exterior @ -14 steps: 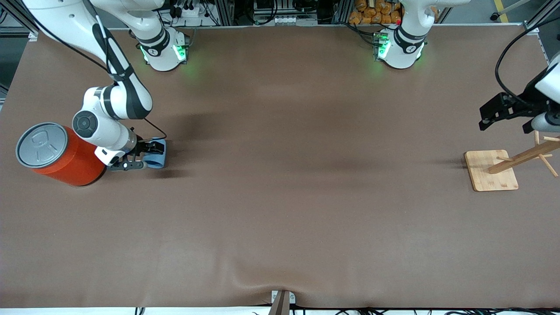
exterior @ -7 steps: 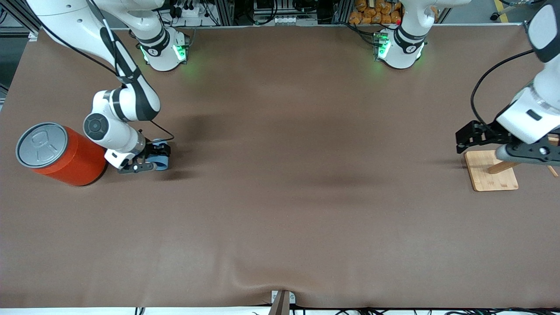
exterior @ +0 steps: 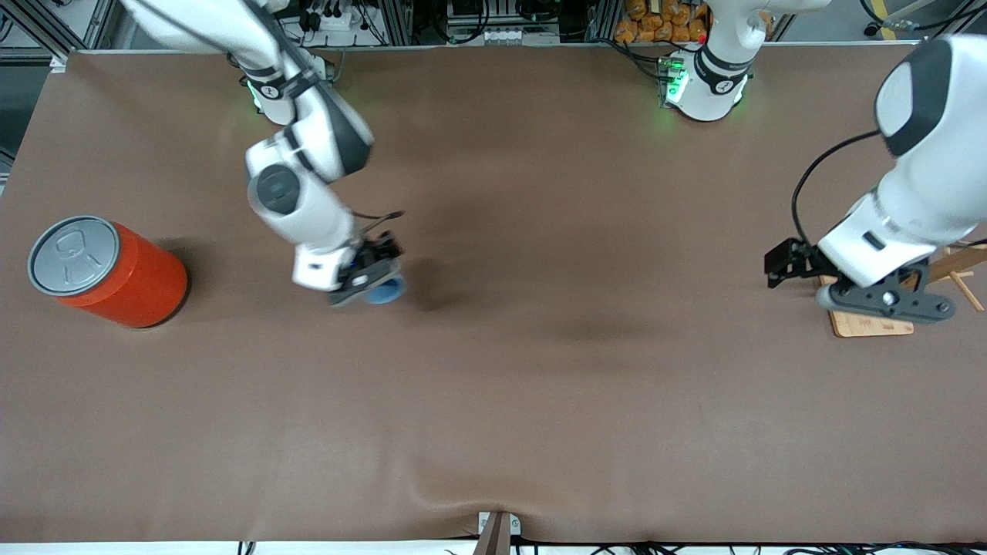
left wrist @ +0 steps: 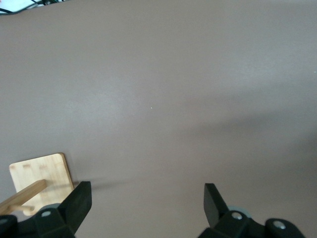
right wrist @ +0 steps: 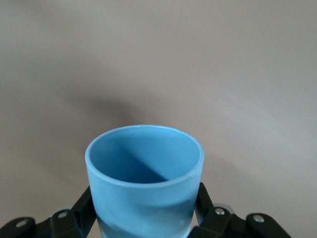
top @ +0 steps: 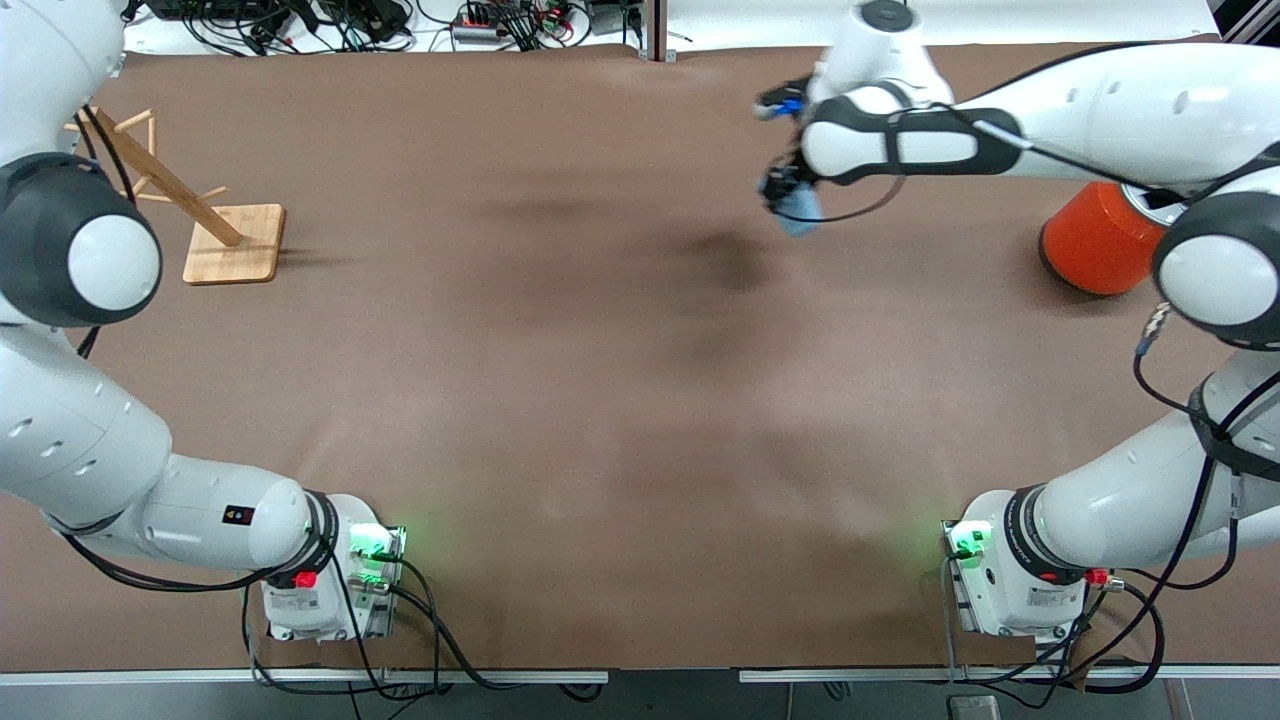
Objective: Flip cup
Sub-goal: 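Lift the cup with the right gripper while the left gripper reaches in, then tilt the cup sideways with the right gripper while the left gripper approaches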
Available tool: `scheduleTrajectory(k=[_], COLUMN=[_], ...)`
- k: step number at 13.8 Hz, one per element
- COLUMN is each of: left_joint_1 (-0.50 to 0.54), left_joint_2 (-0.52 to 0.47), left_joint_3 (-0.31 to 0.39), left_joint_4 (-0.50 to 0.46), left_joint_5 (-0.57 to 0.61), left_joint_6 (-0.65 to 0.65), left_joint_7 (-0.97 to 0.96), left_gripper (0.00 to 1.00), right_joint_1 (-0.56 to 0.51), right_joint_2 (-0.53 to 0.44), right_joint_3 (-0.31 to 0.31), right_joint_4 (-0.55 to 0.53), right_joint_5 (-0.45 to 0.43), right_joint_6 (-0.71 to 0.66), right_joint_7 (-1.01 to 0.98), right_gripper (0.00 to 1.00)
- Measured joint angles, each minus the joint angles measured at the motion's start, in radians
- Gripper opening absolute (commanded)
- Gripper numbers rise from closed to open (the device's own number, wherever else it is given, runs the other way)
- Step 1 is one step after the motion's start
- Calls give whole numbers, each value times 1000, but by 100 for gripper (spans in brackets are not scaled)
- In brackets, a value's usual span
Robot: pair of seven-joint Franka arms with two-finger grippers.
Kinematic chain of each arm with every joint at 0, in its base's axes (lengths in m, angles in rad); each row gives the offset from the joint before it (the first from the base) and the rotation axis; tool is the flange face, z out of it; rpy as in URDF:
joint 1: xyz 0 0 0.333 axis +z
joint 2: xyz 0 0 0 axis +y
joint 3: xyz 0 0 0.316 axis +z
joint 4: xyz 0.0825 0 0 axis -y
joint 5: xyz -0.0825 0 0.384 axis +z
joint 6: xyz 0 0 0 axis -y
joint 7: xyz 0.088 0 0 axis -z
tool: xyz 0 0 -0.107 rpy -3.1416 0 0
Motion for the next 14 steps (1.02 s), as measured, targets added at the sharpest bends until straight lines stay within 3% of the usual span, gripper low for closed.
scheduleTrajectory(k=[1,3,7,9,11,14], left_joint_1=[0,-1,10,22,32,70], left_joint_2=[19,55,149,179,199,253], left_joint_3=[-1,-6,-6,-5,-5,-3], left_joint_4=[0,-2,-78,-142,-177,-202], left_joint_5=[-5,-51,-252,-327,-409,-586], left_joint_6=[5,7,73,135,153,155], left_joint_7=[0,0,0,30,81,239], left_gripper=[100,100,100,100,100,100], right_joint_1=[72,172,295,363,442,505], right_joint_2=[32,115,306,382,437,466], right_joint_3=[0,-1,-3,-14,-65,-116], right_joint_4=[66,183,353,408,456,484], right_joint_5=[-34,-184,-408,-455,-507,-543], right_joint_6=[-7,-12,-17,-20,-23,-32], right_joint_7=[0,2,-49,-54,-62,-75], right_gripper=[0,0,0,0,0,0])
